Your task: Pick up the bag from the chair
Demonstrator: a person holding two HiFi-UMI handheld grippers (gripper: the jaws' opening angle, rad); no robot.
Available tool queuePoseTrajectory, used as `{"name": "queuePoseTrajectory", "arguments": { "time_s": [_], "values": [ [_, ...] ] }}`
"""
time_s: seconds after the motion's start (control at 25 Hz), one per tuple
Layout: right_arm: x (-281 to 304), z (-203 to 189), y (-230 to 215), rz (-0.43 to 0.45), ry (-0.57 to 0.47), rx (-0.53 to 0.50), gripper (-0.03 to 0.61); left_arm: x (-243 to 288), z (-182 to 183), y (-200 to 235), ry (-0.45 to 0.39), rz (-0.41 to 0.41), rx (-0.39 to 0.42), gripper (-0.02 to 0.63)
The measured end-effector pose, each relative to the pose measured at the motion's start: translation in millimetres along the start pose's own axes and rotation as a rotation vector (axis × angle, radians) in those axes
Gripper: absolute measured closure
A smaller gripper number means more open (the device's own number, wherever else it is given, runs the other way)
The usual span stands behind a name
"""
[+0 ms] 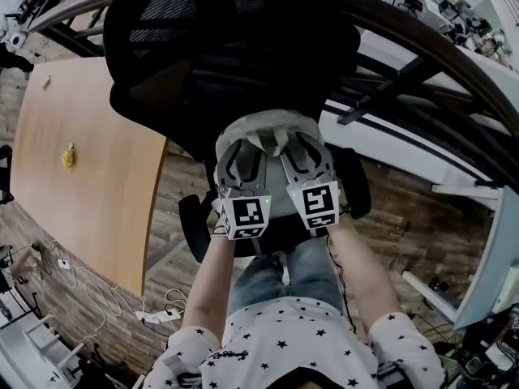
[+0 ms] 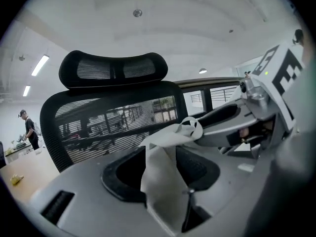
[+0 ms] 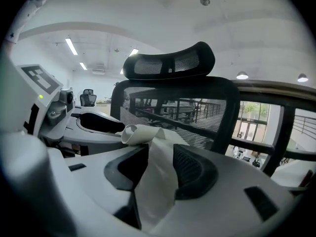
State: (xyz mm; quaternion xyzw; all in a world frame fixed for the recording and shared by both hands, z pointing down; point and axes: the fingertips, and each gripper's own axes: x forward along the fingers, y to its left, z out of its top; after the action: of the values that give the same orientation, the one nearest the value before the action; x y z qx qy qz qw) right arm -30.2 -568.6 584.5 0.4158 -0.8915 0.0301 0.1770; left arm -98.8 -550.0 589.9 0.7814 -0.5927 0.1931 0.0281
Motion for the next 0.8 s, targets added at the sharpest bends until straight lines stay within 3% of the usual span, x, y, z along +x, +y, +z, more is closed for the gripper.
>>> {"name": "queuePoseTrajectory", "arguments": {
  "time_s": [0.56,0.8],
  "values": [
    [28,46,6,0.057,-0.051,-0.018,0.459,21,38,23,-0.061,-0.002,-0.062,0.423],
    [36,58,5,0.075,-0.071,0.039,0.555,26,49,29,-0.079,-0.006,-0.105,0.488]
  ]
}}
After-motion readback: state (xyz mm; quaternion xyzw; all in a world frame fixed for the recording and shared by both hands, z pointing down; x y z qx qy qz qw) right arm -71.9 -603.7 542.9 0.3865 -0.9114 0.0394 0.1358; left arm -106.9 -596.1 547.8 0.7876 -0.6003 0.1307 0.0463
